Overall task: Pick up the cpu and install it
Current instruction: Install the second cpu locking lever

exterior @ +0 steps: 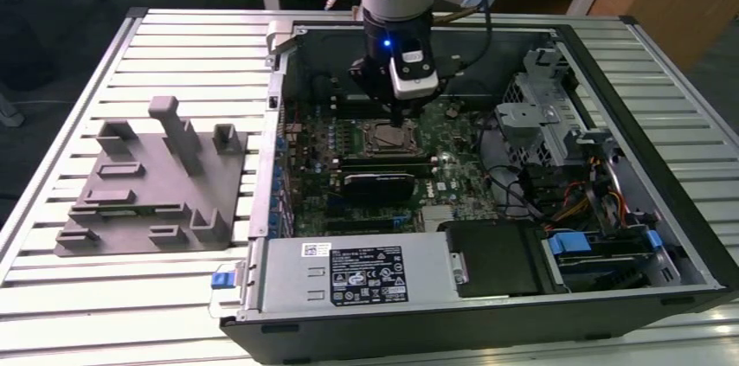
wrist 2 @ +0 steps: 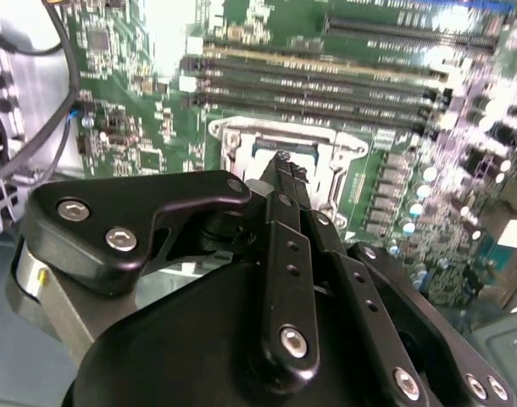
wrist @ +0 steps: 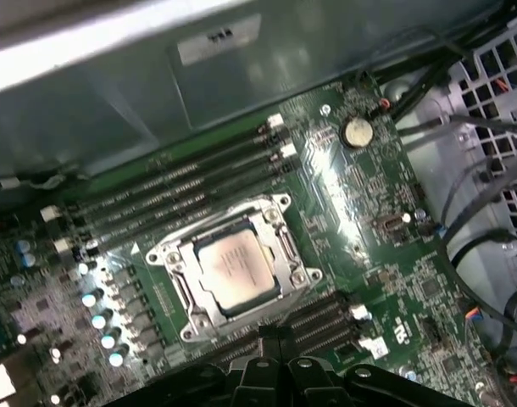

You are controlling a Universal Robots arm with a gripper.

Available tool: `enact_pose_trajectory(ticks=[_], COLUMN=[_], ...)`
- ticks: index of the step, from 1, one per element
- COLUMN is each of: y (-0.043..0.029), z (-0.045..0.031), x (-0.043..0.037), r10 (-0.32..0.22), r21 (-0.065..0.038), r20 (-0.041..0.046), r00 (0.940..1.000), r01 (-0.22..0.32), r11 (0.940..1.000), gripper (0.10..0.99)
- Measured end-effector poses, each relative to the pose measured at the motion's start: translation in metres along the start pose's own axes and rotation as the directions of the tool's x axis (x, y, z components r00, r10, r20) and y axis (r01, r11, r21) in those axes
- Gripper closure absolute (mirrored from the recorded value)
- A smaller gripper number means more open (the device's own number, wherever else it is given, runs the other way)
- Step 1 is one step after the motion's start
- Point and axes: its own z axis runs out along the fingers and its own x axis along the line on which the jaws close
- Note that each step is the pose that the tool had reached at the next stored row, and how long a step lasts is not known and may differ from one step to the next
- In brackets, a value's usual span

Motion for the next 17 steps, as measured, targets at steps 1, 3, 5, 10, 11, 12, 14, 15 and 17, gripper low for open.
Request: enact_pose_trajectory(ticks=[1,3,5,10,11,12,14,15,17], y=[-0.0017,-0.0037,-0.0043,-0.0048,-0.0049,-0.0050,-0.0054,-0.0058,-0.0067], z=[0.0005,0.0018,0.0034,0.0075,0.0084,0.0094,0.0116,0.0128,0.0151], x=[-0.0007,-0.0015,-0.0015,-0.0013,-0.0012,-0.0011,-0.0010,-0.0010,-0.0012], r10=[-0.001,-0.007,-0.021,-0.082,-0.092,-0.103,-0.121,-0.129,-0.142], r21=[0.000,-0.001,-0.002,-0.008,-0.009,-0.009,-0.009,-0.009,-0.009], r20=[0.0000,-0.0001,-0.0007,-0.0050,-0.0072,-0.0094,-0.0151,-0.0182,-0.0246], r00=[1.0000,1.0000,0.9998,0.9967,0.9957,0.9947,0.9926,0.9915,0.9895], r01=[0.001,0.007,0.021,0.082,0.092,0.103,0.121,0.128,0.142], r11=[1.0000,1.0000,0.9998,0.9966,0.9957,0.9947,0.9927,0.9917,0.9898], gripper=[0.980,0.980,0.980,0.980,0.980,0.980,0.980,0.980,0.980])
